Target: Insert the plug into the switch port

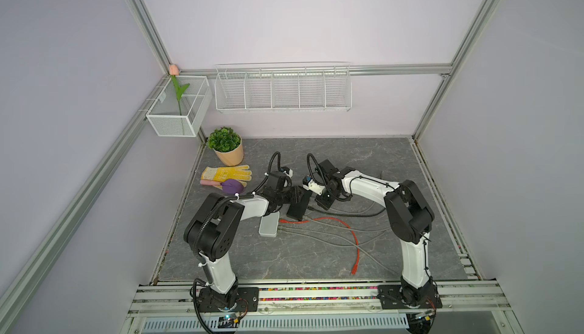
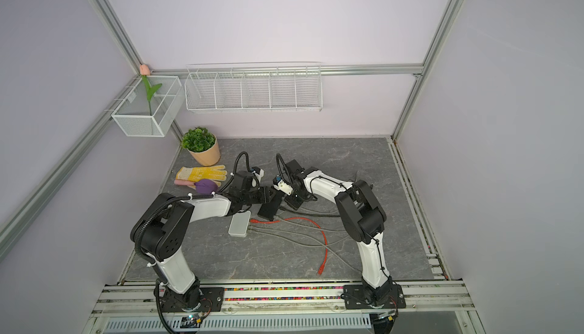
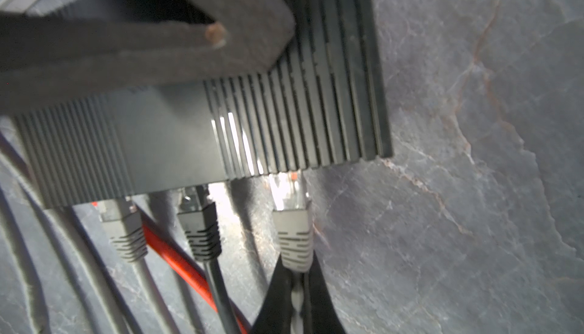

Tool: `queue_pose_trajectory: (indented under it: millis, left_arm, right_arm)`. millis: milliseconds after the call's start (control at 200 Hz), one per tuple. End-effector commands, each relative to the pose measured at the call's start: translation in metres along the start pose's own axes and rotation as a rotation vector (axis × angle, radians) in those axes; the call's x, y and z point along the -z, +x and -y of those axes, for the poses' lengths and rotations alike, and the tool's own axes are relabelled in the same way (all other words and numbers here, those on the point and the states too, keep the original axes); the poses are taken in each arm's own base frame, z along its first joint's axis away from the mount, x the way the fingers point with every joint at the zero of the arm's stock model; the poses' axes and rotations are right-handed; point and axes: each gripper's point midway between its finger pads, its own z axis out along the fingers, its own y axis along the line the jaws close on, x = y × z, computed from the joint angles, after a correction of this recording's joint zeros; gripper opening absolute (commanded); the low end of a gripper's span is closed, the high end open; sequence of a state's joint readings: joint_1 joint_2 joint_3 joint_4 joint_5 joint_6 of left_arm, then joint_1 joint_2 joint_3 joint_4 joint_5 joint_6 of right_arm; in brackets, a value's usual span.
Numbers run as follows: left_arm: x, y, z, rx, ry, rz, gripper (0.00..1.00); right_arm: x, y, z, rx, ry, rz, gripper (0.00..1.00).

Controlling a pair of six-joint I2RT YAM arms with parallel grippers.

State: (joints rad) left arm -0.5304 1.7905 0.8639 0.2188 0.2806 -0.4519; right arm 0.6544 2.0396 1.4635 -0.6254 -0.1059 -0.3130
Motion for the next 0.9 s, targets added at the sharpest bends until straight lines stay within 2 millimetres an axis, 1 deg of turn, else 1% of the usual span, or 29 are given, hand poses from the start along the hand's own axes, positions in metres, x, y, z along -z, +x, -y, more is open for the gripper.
queue_pose_trajectory:
  millis: [0, 270, 500, 785, 895]
  left_arm:
    - [-0.009, 0.025, 0.041, -0.031, 0.14, -0.092, 0.41]
    - [-0.013, 0.026, 0.045, -0.039, 0.149, -0.1, 0.41]
    - [-0.02, 0.031, 0.049, -0.046, 0.153, -0.117, 0.41]
    - [-0.02, 0.032, 0.052, -0.053, 0.157, -0.12, 0.41]
    - [-0.021, 0.033, 0.052, -0.053, 0.154, -0.123, 0.41]
  right_arm:
    - [0.026, -0.062, -0.012, 0.056, 0.002, 0.248, 0.07]
    - [0.023, -0.064, -0.014, 0.058, 0.008, 0.253, 0.07]
    - [0.019, -0.066, -0.014, 0.057, 0.011, 0.273, 0.07]
    - [0.016, -0.069, -0.015, 0.058, 0.012, 0.279, 0.07]
    - [0.011, -0.067, -0.015, 0.057, 0.007, 0.263, 0.07]
